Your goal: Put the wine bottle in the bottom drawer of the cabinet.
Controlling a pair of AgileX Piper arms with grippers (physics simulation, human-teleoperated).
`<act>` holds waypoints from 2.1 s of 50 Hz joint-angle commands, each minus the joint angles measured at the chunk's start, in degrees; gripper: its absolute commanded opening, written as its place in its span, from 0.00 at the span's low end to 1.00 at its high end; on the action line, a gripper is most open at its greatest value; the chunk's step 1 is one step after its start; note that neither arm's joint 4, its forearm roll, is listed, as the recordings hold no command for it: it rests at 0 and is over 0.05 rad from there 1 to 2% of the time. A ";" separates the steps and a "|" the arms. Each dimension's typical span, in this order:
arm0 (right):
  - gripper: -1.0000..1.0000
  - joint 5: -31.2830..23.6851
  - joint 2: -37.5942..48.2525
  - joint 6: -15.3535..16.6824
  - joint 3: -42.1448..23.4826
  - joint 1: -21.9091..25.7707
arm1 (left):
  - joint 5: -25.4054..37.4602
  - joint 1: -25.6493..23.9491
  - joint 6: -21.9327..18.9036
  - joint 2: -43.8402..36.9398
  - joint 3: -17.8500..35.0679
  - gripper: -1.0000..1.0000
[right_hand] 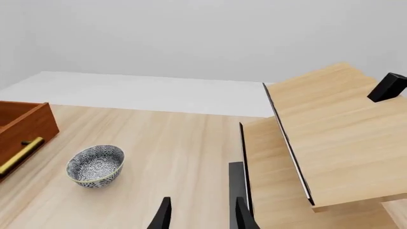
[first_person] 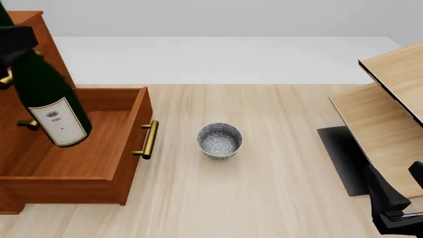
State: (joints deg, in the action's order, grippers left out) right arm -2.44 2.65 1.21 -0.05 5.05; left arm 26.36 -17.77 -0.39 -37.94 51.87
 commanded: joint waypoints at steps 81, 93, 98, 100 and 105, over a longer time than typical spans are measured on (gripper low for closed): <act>1.00 0.32 0.73 0.20 0.01 -0.11 | -20.94 8.88 -0.20 -18.69 -11.59 0.00; 1.00 0.55 1.05 0.27 0.02 -0.19 | -23.01 8.18 1.42 -19.51 -13.47 0.00; 1.00 0.31 0.74 0.27 0.01 -0.21 | -24.01 9.32 0.15 -20.53 -13.66 0.00; 1.00 0.20 0.59 0.24 0.01 -0.22 | -24.16 9.15 -0.10 -20.58 -13.84 0.00; 1.00 -0.06 0.29 0.27 0.01 -0.21 | -25.36 9.38 0.37 -21.46 -14.57 0.00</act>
State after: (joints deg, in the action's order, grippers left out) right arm -2.14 3.37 1.45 -0.04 4.83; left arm 6.29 -8.71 -2.41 -57.87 37.32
